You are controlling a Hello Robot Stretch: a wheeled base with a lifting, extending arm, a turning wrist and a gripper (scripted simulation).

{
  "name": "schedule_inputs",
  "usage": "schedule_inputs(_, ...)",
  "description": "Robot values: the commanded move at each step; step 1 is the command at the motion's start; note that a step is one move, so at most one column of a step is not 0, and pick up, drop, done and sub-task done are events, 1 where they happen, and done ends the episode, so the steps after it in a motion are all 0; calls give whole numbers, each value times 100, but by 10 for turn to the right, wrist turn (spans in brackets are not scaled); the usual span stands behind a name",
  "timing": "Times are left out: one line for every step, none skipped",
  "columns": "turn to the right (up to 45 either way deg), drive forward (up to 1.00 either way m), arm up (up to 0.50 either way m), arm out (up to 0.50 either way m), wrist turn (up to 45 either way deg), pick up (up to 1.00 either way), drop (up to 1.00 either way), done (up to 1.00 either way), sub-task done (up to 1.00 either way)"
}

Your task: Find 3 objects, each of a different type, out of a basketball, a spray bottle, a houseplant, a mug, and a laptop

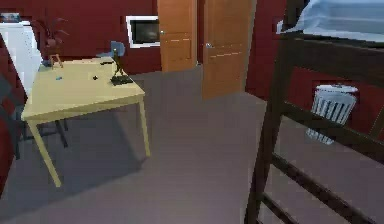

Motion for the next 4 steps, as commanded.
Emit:
schedule_inputs(0,100,0,0,0,0,0,0,0)
schedule_inputs(0,80,0,0,0,0,0,0,0)
schedule_inputs(-300,0,0,0,0,0,0,0,0)
schedule_inputs(0,65,0,0,0,0,0,0,0)
